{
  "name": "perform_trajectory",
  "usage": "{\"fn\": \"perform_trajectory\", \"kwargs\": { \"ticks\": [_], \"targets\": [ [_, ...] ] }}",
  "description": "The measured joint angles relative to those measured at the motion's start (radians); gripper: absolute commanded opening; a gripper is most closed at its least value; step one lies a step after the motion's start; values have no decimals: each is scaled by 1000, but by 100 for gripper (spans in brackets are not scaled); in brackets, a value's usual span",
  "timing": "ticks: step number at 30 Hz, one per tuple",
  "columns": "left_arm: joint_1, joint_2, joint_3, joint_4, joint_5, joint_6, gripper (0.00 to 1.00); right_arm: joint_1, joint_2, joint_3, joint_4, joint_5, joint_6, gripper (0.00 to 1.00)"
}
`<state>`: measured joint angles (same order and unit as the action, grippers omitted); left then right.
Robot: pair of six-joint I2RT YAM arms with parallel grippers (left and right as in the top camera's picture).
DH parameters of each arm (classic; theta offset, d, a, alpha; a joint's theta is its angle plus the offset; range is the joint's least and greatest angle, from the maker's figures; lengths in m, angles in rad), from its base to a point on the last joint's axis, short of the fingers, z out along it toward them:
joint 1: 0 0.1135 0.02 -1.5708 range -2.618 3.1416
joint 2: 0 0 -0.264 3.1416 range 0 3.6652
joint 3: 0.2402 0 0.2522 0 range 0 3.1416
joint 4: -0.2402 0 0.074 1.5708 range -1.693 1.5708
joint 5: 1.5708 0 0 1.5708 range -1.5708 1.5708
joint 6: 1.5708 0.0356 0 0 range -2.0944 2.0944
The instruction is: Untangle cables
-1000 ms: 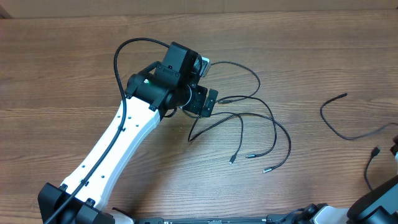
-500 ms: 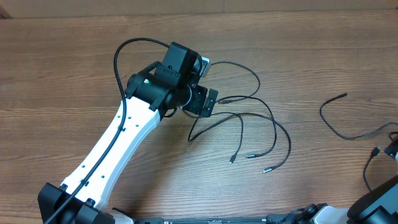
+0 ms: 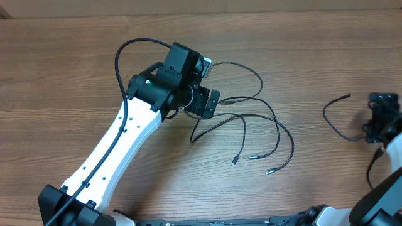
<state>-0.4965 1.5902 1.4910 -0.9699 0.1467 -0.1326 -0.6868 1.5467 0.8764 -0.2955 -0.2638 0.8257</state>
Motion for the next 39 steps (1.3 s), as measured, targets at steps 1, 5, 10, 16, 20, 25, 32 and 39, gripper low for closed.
{"fn": "perform_trajectory", "kwargs": {
  "ticks": [1, 5, 10, 16, 20, 25, 32, 39],
  "targets": [
    [0, 0, 0, 0, 0, 0, 100, 10, 0, 0, -4, -2, -6, 100],
    [0, 0, 0, 0, 0, 0, 99, 55, 0, 0, -22, 6, -23, 100],
    [0, 0, 0, 0, 0, 0, 100, 101, 1, 0, -40, 85, -34, 100],
    [0, 0, 0, 0, 0, 0, 99, 147, 14, 0, -56, 164, -42, 100],
    [0, 0, 0, 0, 0, 0, 100, 157, 35, 0, -58, 187, -54, 100],
    [0, 0, 0, 0, 0, 0, 100, 158, 77, 0, -62, 205, -65, 100],
    [0, 0, 0, 0, 0, 0, 100, 158, 135, 3, -139, 204, -70, 100],
    [0, 0, 0, 0, 0, 0, 100, 158, 131, 21, -293, 212, -115, 100]
  ]
}}
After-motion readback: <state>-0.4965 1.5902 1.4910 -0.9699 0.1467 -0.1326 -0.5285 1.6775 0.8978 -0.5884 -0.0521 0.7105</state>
